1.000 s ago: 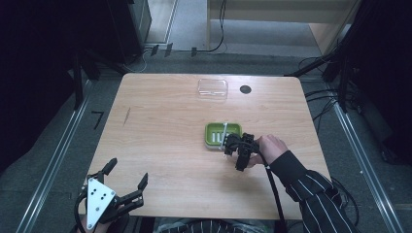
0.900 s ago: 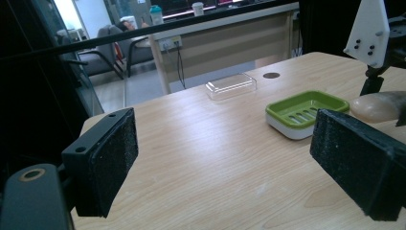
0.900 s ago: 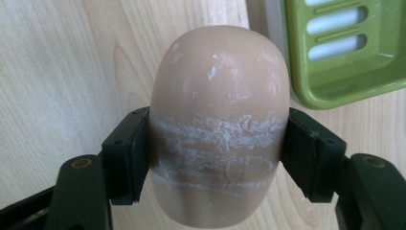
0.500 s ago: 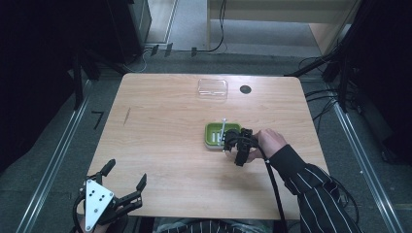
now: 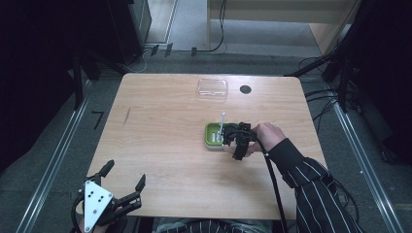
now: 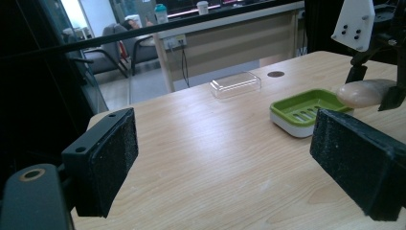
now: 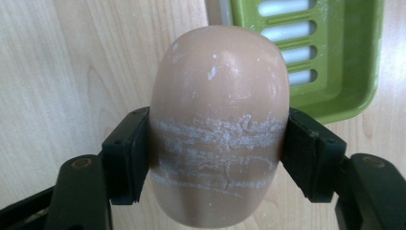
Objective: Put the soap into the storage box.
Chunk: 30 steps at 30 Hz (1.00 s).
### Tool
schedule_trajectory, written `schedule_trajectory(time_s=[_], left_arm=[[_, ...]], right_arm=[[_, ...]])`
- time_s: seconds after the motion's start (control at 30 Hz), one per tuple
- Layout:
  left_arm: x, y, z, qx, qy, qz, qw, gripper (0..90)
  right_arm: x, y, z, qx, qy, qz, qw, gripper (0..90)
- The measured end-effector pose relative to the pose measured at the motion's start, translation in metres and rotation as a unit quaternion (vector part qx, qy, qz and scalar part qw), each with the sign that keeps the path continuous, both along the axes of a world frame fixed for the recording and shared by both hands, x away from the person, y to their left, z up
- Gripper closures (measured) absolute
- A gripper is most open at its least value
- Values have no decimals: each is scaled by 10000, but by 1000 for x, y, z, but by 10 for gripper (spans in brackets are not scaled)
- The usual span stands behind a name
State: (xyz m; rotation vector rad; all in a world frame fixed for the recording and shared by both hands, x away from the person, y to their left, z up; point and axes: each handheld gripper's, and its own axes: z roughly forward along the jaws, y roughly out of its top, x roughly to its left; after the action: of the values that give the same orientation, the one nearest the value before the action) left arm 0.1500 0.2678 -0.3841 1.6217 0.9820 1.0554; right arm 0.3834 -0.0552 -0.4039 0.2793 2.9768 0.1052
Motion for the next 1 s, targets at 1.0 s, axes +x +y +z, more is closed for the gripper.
schedule_trajectory(time_s=[1.0], left_arm=[[-14,8,0,-4,-9,256,9997,96]], right_arm=[[32,21,8,136,-161,374,9991,326]])
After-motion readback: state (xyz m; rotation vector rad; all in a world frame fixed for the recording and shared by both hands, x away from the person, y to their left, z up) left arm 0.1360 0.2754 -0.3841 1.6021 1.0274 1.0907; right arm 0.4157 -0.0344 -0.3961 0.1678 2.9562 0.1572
